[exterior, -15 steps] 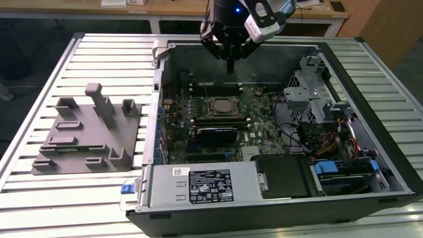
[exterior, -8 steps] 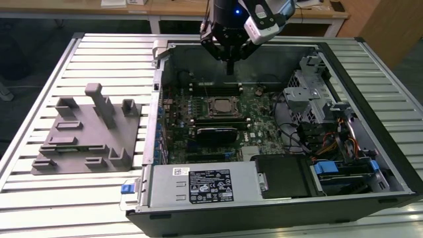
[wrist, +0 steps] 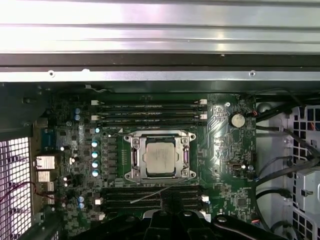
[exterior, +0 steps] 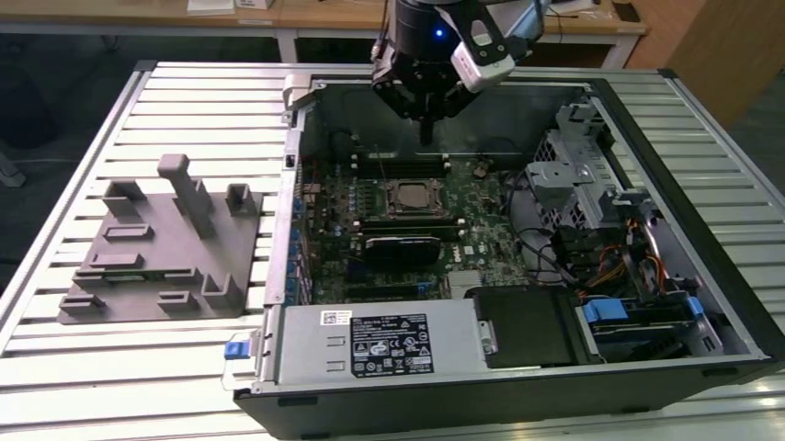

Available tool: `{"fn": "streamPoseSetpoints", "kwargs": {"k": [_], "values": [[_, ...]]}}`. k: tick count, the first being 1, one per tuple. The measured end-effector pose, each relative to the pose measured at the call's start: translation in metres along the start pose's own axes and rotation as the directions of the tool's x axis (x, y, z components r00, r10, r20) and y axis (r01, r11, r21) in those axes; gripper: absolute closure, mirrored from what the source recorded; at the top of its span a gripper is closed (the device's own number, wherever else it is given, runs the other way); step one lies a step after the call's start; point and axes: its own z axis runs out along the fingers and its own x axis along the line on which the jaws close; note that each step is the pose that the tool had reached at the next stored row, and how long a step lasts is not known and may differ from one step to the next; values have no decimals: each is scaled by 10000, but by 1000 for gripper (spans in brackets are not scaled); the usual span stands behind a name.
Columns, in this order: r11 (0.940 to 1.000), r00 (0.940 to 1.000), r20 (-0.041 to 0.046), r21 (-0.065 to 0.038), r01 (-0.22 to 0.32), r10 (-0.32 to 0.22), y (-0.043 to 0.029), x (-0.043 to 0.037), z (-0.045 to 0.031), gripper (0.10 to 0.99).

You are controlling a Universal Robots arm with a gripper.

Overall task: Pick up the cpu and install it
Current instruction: 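Install the first cpu locking lever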

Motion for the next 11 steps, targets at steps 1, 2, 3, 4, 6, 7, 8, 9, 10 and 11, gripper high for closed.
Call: {"fn": "streamPoseSetpoints", "kwargs": {"k": [1,2,3,4,6,7,8,9,10,11], "values": [[10000,10000,0,0,0,0,0,1,18,980],[10000,10000,0,0,0,0,1,2,35,980],[10000,10000,0,0,0,0,1,3,55,980],[10000,10000,-1,2,0,0,1,4,70,980],[10000,10000,0,0,0,0,1,5,104,980],[10000,10000,0,-1,-1,1,2,6,117,980],[10000,10000,0,-13,-2,2,2,7,128,980],[10000,10000,-2,-47,-4,4,2,7,135,980],[10000,10000,-4,-94,-5,5,2,8,143,980],[9999,10000,-5,-149,-8,8,2,8,152,980]]}}
